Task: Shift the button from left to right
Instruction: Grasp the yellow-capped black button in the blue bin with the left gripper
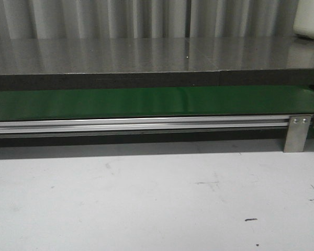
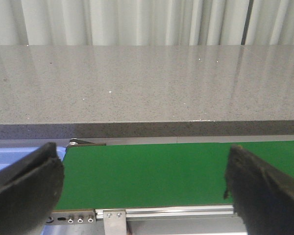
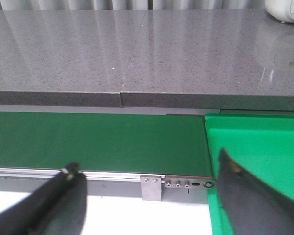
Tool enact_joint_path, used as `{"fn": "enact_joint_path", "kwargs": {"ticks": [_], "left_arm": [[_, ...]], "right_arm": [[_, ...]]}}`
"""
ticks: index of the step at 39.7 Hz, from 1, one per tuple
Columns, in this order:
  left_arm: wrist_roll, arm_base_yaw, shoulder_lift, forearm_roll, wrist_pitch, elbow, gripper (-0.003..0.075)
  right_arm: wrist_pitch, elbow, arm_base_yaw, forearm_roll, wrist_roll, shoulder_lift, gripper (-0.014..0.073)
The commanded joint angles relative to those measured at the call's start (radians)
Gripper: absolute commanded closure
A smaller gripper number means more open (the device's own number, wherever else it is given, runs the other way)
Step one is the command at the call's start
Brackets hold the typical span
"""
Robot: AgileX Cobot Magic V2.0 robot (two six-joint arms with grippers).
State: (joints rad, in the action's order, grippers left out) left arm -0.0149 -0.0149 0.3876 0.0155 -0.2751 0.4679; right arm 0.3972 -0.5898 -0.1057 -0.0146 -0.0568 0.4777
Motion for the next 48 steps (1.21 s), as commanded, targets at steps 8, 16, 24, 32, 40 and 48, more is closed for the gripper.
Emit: {"fn": "enact_joint_path", "kwargs": {"ticks": [8, 16, 24, 32, 40, 48], "left_arm": [[0.001, 0.001, 0.011, 0.002, 0.070, 0.039, 0.0127], [0.001, 0.001, 0.034, 0.029, 0.096, 0.053, 0.0136], [0.001, 0.001, 0.243, 0.029, 0.036, 0.208, 0.0136], [0.001, 0.009, 0.542, 0.026, -0.133, 0.420, 0.0136], [0.001, 0.014, 0.795, 0.019, -0.271, 0.629, 0.0137], [0.001, 0.121, 0.991, 0.010, -0.460, 0.845, 0.0137]], "right_arm": [[-0.072, -0.036, 0.008, 0.003, 0.005, 0.012, -0.0051], [-0.072, -0.036, 0.008, 0.003, 0.005, 0.012, -0.0051], [-0.072, -0.036, 0.008, 0.003, 0.005, 0.012, -0.0051], [-0.072, -0.036, 0.008, 0.003, 0.005, 0.012, -0.0051], [-0.072, -0.036, 0.008, 0.003, 0.005, 0.012, -0.0051], [-0.072, -0.036, 0.008, 0.003, 0.005, 0.012, -0.0051]]}}
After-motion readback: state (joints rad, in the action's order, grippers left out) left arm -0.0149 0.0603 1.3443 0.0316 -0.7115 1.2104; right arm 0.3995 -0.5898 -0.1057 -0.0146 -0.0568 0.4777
